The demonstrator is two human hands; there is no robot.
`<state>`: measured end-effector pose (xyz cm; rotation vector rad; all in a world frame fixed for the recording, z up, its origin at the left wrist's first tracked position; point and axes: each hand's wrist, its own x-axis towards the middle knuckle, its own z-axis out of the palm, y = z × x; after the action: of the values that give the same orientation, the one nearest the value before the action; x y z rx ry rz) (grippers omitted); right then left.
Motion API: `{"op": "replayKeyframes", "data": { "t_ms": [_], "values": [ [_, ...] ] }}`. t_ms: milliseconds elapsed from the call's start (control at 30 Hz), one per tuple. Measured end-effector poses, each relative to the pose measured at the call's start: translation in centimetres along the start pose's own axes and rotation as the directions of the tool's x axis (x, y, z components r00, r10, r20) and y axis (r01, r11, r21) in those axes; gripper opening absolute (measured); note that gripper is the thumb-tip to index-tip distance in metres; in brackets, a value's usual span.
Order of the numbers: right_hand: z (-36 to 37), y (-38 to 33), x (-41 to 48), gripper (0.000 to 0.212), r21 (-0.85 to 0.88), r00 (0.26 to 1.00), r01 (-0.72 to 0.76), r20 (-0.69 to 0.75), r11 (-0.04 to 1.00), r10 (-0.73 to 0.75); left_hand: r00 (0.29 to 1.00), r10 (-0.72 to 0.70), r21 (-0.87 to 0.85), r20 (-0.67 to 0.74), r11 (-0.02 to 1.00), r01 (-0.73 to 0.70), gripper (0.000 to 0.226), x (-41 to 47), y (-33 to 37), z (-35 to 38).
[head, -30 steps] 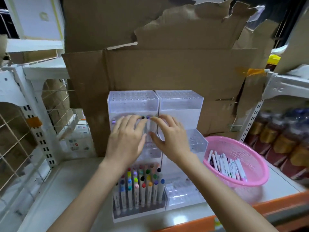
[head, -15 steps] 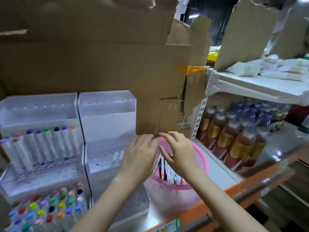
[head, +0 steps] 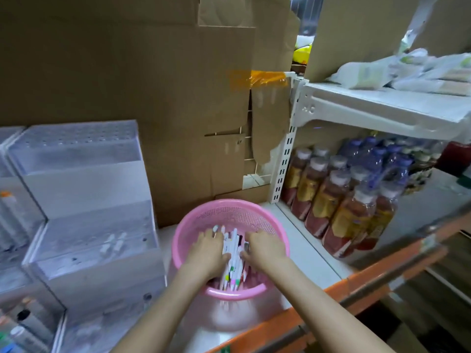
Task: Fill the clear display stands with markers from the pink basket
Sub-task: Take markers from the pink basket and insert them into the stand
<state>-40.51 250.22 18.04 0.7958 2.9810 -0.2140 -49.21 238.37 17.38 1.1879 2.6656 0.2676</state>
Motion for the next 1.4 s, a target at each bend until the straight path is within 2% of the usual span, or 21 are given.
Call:
{"op": "replayKeyframes", "data": {
  "t_ms": [200,400,567,600,700,767,800,900,1000,1133,1267,1333,1400],
  "values": [
    [0.8,0.4,0.8,0.027,0.069,1.0,-0.012,-0.013,0.998,0.013,0.996,-0.064,-0.132,-0.057,0.99,0.056,0.049,0.1,0.1,0.0],
    [0.8,0.2,0.8,0.019,0.035,0.998,-0.05,0.032,0.998,0.049,0.994,-0.105,-0.233,-0.03,0.968,0.095,0.015,-0.3,0.2,-0.5],
    [0.7,0.4,0.7,0.003,0.149,0.999,-0.027,0.037,0.989,0.022,0.986,-0.163,-0.311,-0.02,0.939,0.149,0.019,-0.5,0.4,-0.9],
    [0.9,0.5,0.8,0.011,0.185,0.999,-0.027,0.03,0.982,0.022,0.985,-0.171,-0.321,-0.017,0.934,0.156,0.018,-0.5,0.4,-0.9],
    [1.1,0.7,0.9,0.054,0.281,1.0,-0.009,0.014,0.96,0.005,0.986,-0.162,-0.29,-0.039,0.946,0.144,0.015,-0.8,0.5,-0.9],
    [1.0,0.8,0.8,0.069,0.326,0.999,-0.017,0.031,0.945,0.007,0.984,-0.162,-0.298,-0.068,0.945,0.135,0.018,-1.0,0.4,-0.9],
    [0.9,0.8,0.8,0.065,0.342,0.999,-0.023,0.045,0.939,0.008,0.982,-0.172,-0.31,-0.08,0.94,0.139,0.02,-1.0,0.3,-0.8],
    [0.4,0.9,0.9,0.028,0.368,0.997,-0.058,0.069,0.928,0.035,0.975,-0.196,-0.346,-0.102,0.926,0.15,0.02,-0.9,-0.1,-0.5],
    [0.8,0.9,1.2,0.01,0.379,0.997,-0.061,0.067,0.923,0.039,0.972,-0.201,-0.419,-0.119,0.898,0.135,0.014,-0.6,-0.5,-0.2],
    [1.0,0.9,1.1,0.03,0.347,0.996,-0.08,0.06,0.934,0.063,0.974,-0.168,-0.464,-0.151,0.882,0.081,0.015,-0.4,-0.7,-0.1],
    [0.7,1.0,1.0,0.008,0.406,0.997,-0.074,0.015,0.911,0.075,0.966,-0.144,-0.543,-0.214,0.84,0.005,0.043,-0.7,-0.6,-0.4],
    [0.4,0.9,0.7,0.037,0.437,0.998,-0.037,-0.026,0.899,0.054,0.956,-0.142,-0.58,-0.257,0.814,-0.035,0.053,-1.0,-0.6,-0.5],
    [0.2,0.9,0.4,0.062,0.476,0.997,0.04,-0.08,0.878,-0.002,0.946,-0.131,-0.596,-0.297,0.799,-0.077,0.054,-1.1,-0.7,-0.5]
  ]
}}
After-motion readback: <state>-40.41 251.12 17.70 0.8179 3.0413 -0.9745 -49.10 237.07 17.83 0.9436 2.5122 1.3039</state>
